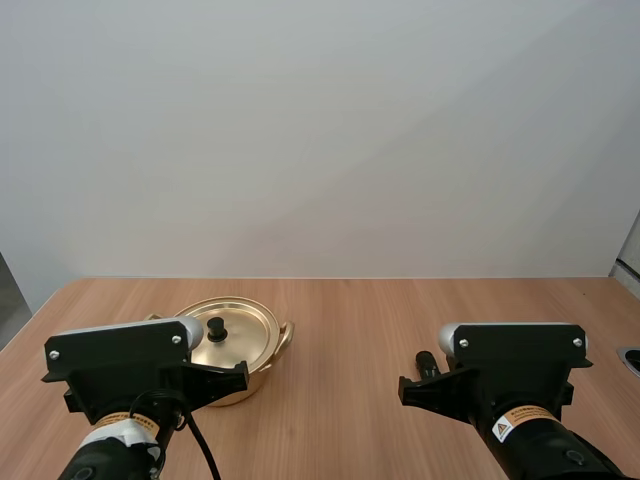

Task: Open the pot, put the car inside, and close it

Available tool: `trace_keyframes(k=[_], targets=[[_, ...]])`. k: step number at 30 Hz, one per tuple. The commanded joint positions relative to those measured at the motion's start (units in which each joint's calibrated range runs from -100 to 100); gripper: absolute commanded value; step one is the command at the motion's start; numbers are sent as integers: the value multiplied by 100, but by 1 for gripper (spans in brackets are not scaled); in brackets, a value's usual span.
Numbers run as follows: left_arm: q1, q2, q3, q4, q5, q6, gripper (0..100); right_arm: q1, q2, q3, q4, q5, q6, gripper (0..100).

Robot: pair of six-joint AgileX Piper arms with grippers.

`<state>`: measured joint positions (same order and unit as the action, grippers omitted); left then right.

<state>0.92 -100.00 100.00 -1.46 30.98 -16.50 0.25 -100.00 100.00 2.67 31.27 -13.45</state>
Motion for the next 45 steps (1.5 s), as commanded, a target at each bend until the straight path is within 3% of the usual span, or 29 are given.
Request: trace_keyframes(k=[1, 21, 24, 29, 34, 36, 41, 45], targets=[[-6, 0, 0, -3, -2, -5, 0, 0, 0, 0, 2, -7, -4, 0], [-6, 0, 0, -52, 4, -23, 0, 0, 0, 0, 57, -9, -4, 0], [-6, 0, 0, -129, -49, -23, 0, 0, 0, 0, -225, -68, -4, 0], [-6, 0, -98, 55, -2108, 150, 0, 0, 0, -111, -729, -796, -4, 0], [-6, 0, -755, 42, -4584, 1037, 0, 109, 0, -436, -729, -3008, -4, 0], [3, 0, -1158, 42, -4442, 1474, 0, 132, 0, -592, -729, -3323, -4, 0], [3, 0, -1809, 0, -2972, 1193, 0, 199, 0, -1149, -861, -3288, -4, 0], [3, 0, -1884, 0, -3098, 1225, 0, 206, 0, -1525, -861, -2561, -4, 0]])
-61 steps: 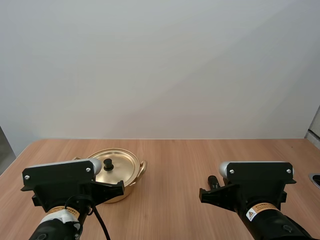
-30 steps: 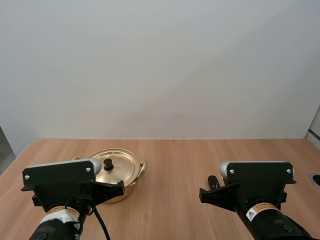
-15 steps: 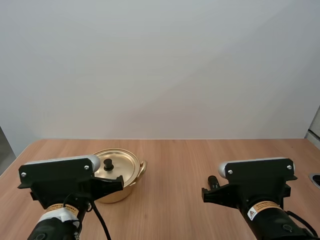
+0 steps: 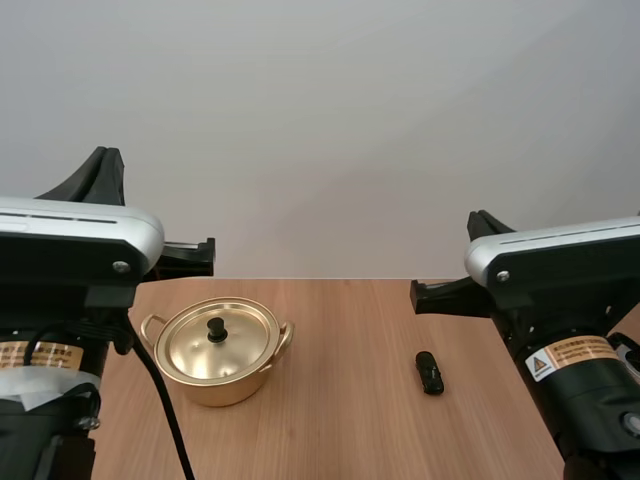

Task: Open the pot, put the car inside, and close it

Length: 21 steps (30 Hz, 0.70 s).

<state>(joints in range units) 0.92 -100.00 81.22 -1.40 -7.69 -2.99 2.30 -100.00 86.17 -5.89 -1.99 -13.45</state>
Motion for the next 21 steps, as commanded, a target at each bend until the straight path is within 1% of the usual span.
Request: trace_keyframes(k=[1, 3, 5, 7, 11, 15, 19, 21], targets=[[3, 0, -56, -5, 996, -140, 0, 3, 0, -263, -5, 1195, -4, 0], [3, 0, -255, -5, 2047, -62, 0, 25, 0, -505, -5, 2099, -4, 0], [3, 381, -530, -5, 3365, -38, 0, 25, 0, -694, -5, 2931, -4, 0], [3, 939, -813, -5, 4152, 144, 0, 25, 0, -767, -5, 3193, -4, 0], [27, 2025, -1559, -5, 4900, 841, 0, 25, 0, -766, -40, 3334, -4, 0], [106, 3172, -2337, -63, 6041, 950, 0, 25, 0, -766, -40, 3348, -36, 0], [106, 4439, -3026, -271, 7104, 962, 0, 17, 0, -766, -40, 3368, -36, 0], [106, 5128, -3433, -415, 7910, 1157, 0, 17, 0, -766, -40, 3368, -36, 0]])
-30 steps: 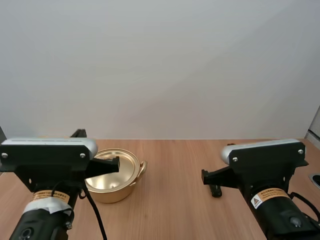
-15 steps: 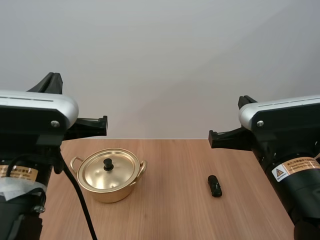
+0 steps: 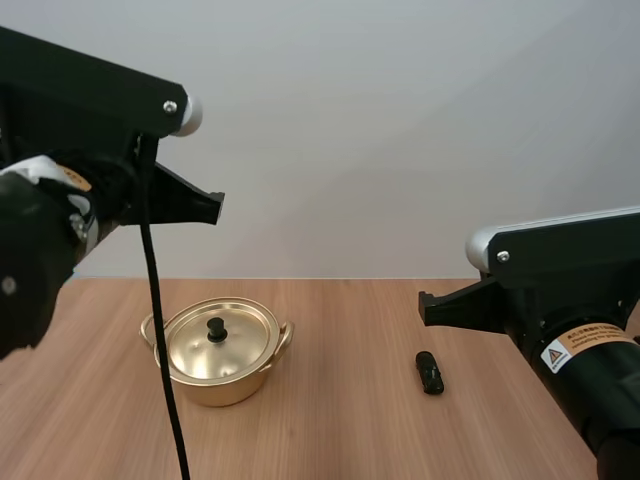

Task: Open the pot, put the car inside, and close it

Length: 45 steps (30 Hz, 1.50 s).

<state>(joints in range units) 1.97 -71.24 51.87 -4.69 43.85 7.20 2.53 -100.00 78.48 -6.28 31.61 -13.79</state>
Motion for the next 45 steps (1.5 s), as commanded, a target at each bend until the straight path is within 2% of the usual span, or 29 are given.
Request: trace_keyframes(k=[1, 6, 12, 23, 25, 27, 29, 31, 33, 45], targets=[[1, 2526, -661, -137, 3233, 229, 0, -5, 0, 3, -1, 8, -2, 0], [1, 4020, -1534, -188, 5527, 492, 0, -5, 0, 3, -1, 8, -2, 0], [1, 5012, -1757, -188, 5615, 531, 0, -5, 0, 3, -1, 8, -121, 0], [-6, 5210, -1757, -210, 5615, 712, 1, -5, 0, 3, -1, -30, -121, 0], [-6, 5210, -1757, -233, 5615, 712, 10, -5, 0, 3, -1, -30, -121, 0], [-6, 5210, -1757, -233, 5615, 749, 26, -5, 0, 3, -1, -30, -121, 0], [-6, 5210, -1757, -245, 5615, 783, 47, -5, 0, 3, -1, -30, -121, 0], [-6, 5210, -1757, -334, 5615, 783, 76, -5, 0, 3, -1, -30, -121, 0], [-6, 5210, -1757, -425, 5615, 783, 100, -5, 0, 3, -1, -30, -121, 0], [-6, 5300, -1636, -370, 5615, 876, 100, -5, 0, 3, -1, 7, -121, 0]])
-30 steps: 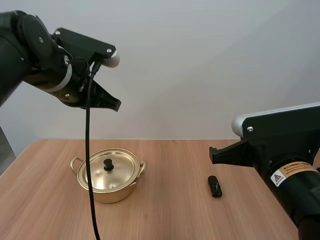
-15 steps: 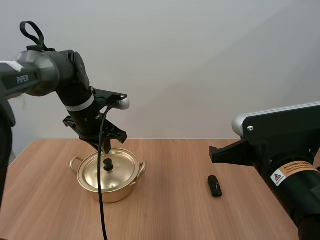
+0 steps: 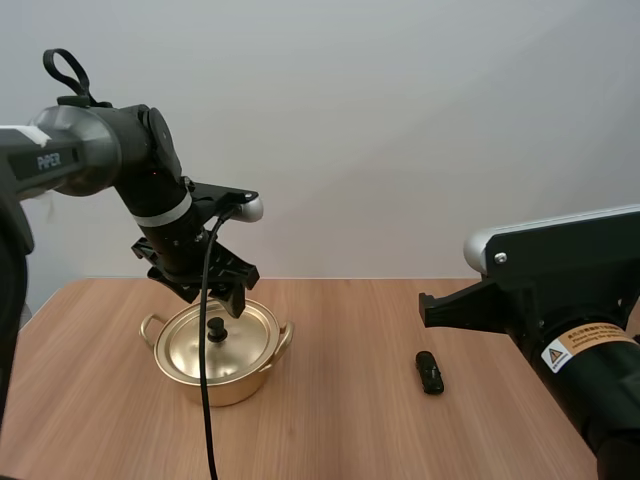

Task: Open the pot, put the car inside, and close it

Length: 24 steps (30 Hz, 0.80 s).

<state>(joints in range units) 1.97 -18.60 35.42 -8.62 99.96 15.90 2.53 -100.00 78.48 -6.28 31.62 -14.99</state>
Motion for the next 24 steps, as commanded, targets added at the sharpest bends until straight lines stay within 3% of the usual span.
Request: trace_keyframes(k=[1, 24], targets=[[-6, 111, 9, 48, 4, 7, 100, -5, 0, 3, -1, 7, -1, 0], [-6, 1163, 9, 300, -405, 60, 100, -20, 0, 3, -1, 24, -1, 0]])
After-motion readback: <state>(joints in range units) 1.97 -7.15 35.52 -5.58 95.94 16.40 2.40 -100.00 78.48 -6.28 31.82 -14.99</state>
